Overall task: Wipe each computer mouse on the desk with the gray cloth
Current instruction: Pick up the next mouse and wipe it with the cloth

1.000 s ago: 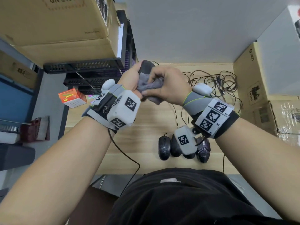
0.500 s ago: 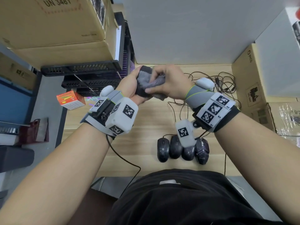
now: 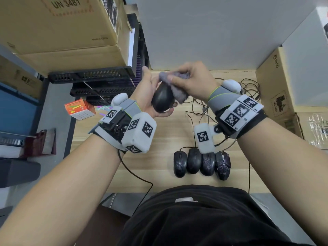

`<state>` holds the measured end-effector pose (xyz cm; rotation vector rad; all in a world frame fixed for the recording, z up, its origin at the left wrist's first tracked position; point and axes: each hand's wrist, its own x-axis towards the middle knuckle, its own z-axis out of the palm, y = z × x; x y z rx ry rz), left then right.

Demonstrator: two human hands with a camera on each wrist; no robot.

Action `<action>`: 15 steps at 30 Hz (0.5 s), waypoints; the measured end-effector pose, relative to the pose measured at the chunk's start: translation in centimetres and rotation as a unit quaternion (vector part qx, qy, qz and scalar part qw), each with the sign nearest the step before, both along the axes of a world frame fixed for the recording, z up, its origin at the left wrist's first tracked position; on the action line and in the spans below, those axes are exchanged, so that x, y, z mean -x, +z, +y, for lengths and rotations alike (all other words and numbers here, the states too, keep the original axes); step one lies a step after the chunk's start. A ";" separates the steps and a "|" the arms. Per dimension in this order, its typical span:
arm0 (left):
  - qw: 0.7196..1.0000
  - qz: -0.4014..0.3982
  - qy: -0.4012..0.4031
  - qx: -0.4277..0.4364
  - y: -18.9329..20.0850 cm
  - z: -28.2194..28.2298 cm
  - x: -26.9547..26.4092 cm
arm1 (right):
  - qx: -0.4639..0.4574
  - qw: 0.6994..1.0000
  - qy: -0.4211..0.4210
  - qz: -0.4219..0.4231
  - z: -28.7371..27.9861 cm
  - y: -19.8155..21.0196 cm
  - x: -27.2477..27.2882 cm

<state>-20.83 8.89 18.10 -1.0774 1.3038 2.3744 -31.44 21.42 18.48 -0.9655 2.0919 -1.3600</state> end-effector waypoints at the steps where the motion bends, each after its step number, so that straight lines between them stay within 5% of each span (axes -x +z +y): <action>1: 1.000 -0.005 -0.015 0.013 0.2 0.3 0.1 | -0.008 1.000 -0.013 0.023 -0.2 0.1 0.2; 9: 0.999 -0.009 0.037 0.016 0.6 -0.4 0.2 | -0.096 0.970 0.216 0.058 -0.3 1.1 -1.3; 15: 0.999 0.044 -0.015 -0.004 0.9 0.4 0.4 | -0.062 0.993 0.019 0.098 -0.3 0.9 -0.1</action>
